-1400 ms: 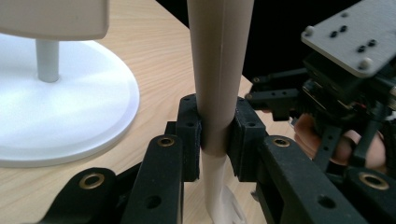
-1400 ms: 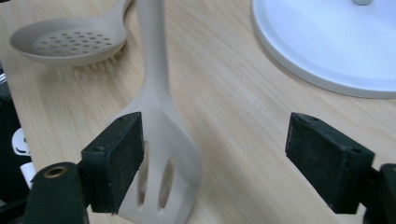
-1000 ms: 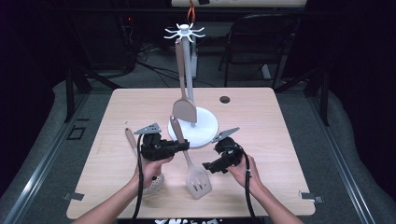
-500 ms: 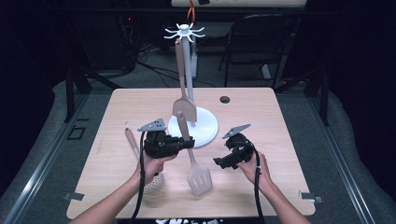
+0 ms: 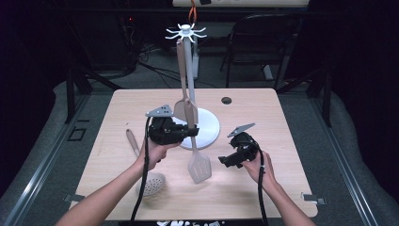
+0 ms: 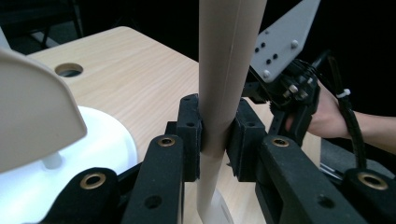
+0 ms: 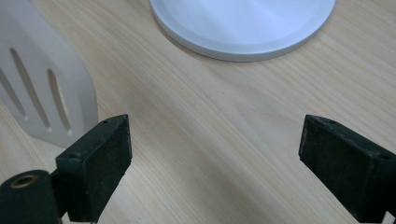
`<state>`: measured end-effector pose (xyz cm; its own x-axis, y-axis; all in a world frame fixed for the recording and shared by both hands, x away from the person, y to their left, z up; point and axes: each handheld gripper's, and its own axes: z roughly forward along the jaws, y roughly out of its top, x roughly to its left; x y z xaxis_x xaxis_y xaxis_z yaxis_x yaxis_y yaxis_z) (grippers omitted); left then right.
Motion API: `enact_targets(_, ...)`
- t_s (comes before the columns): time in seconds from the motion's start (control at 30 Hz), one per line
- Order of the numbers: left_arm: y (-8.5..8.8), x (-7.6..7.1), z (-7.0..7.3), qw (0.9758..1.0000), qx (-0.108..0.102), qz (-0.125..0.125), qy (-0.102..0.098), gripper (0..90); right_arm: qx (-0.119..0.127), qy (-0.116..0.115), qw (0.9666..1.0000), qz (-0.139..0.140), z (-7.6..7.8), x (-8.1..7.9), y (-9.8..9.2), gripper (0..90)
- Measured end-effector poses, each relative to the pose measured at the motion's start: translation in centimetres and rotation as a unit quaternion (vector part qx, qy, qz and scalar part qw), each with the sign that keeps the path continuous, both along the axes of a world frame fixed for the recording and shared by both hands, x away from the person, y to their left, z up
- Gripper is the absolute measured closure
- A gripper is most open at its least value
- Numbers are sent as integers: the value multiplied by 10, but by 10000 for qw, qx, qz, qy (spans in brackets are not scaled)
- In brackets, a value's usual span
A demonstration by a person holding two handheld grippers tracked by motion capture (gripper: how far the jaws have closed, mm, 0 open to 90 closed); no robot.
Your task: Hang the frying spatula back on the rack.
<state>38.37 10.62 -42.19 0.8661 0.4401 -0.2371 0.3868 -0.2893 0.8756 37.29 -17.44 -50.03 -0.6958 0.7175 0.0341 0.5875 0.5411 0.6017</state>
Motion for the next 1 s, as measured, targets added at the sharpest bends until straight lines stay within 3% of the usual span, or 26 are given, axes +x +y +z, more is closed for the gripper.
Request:
enact_targets(0.2, -7, 11, 11, 9997, 188, 19, -128, 767, -51, -30, 10000, -12, 0, 1, -2, 91)
enact_targets(0.63, -10, 27, 31, 9989, 278, 112, -353, 767, -82, 7, 10000, 29, -3, 3, 1, 98)
enact_targets(0.9, -14, 35, 45, 9983, 293, 184, -477, 767, -246, 43, 9996, 106, -5, 3, 4, 104)
enact_targets(1.0, -16, 38, 49, 9979, 305, 210, -536, 767, -177, 34, 9998, 120, -6, 3, 5, 104)
